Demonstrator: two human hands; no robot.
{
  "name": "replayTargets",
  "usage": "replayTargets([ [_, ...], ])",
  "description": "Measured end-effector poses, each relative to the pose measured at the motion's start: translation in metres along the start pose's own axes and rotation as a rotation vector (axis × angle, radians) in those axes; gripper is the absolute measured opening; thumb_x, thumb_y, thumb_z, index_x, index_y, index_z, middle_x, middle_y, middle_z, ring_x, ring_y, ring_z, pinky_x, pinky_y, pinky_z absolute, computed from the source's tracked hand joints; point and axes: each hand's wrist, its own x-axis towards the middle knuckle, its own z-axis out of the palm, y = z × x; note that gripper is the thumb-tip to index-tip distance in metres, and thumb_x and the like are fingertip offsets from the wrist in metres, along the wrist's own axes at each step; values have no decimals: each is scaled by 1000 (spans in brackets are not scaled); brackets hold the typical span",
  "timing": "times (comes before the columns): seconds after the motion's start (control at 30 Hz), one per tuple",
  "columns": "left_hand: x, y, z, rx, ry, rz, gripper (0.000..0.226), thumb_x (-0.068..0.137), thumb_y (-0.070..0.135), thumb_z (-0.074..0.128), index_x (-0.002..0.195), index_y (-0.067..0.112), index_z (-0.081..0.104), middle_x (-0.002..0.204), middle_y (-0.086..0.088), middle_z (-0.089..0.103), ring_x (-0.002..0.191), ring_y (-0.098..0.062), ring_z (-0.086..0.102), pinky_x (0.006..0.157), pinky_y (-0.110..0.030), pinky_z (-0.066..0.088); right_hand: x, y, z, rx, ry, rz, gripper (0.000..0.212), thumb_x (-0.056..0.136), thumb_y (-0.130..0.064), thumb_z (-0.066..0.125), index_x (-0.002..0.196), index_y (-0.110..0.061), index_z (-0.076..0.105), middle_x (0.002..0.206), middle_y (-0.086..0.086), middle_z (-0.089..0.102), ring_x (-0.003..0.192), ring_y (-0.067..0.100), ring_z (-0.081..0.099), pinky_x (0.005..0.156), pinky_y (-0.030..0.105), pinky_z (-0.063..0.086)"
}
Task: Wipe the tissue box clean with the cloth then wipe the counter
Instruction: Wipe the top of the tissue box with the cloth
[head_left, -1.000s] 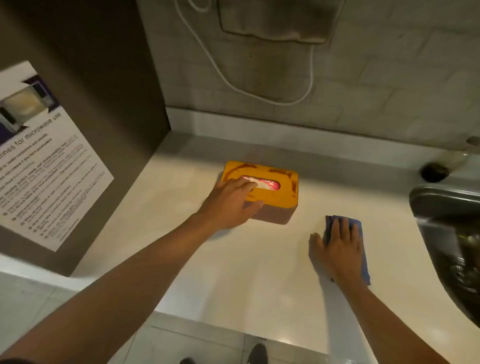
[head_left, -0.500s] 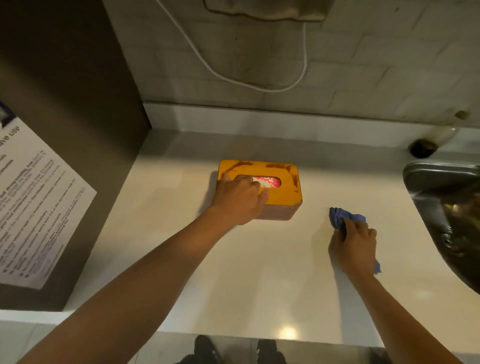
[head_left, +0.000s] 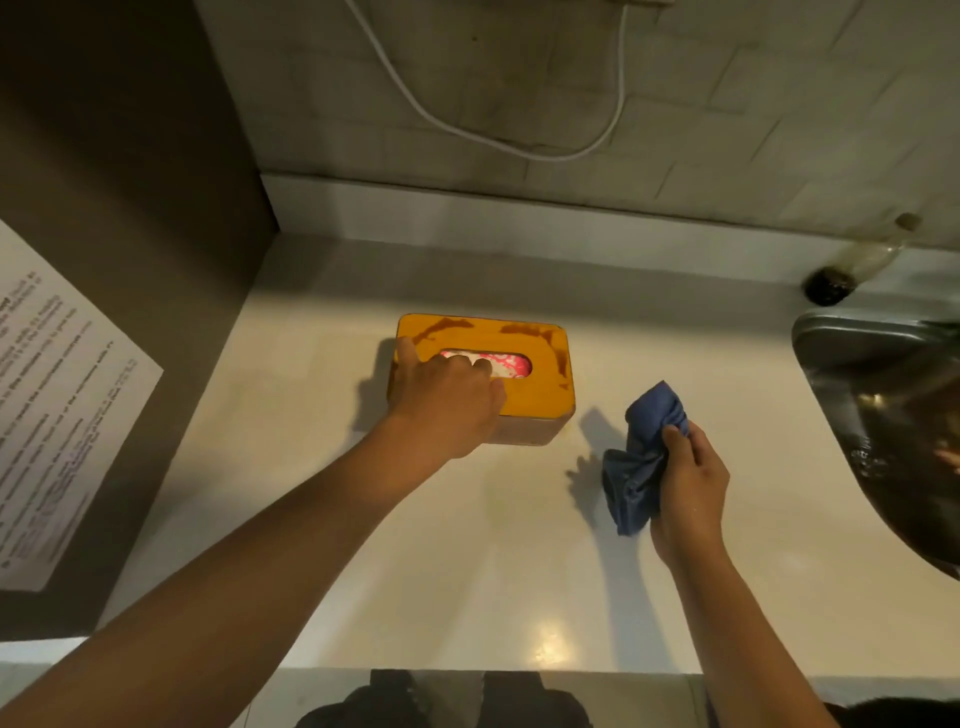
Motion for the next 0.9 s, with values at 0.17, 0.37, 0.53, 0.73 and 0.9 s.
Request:
replayTargets([
  [0.17, -2, 8, -4, 2, -61, -103, 29, 102, 31, 42, 121, 20, 61, 120, -4, 65, 107, -29, 62, 104, -64, 28, 4, -19, 8, 42, -89, -80, 20, 104, -17, 46, 97, -26, 62, 87, -1, 64, 79, 16, 60, 72, 30, 52],
  [0.37, 0, 7, -1, -48, -137, -114, 45, 102, 42, 30, 145, 32, 40, 138, -7, 58, 123, -32, 54, 107, -67, 23, 20, -29, 1, 167, -125, -52, 19, 103, -18, 46, 95, -25, 62, 86, -1, 63, 75, 15, 58, 69, 32, 49],
  [0.53, 5, 13, -7, -23, -175, -99, 39, 102, 39, 30, 130, 31, 57, 134, -9, 59, 122, -33, 53, 109, -64, 24, 29, -29, 15, -13, -159, -214, 27, 104, -18, 46, 126, -20, 61, 111, 2, 69, 95, 14, 68, 80, 27, 56],
  [0.73, 19, 9, -7, 17, -177, 25, 39, 102, 33, 29, 121, 24, 62, 125, -7, 65, 108, -32, 60, 95, -53, 49, 27, -36, 46, -312, -415, -563, 30, 102, -3, 48, 127, -11, 62, 108, -12, 68, 90, -6, 66, 78, 8, 50],
  [0.9, 20, 14, 2, -118, -155, -117, 48, 98, 41, 26, 135, 29, 54, 131, -11, 60, 110, -30, 58, 91, -39, 49, 31, -6, 54, -703, -705, -732, 45, 103, -27, 47, 148, -23, 44, 154, -1, 41, 136, 25, 48, 111, 29, 42],
])
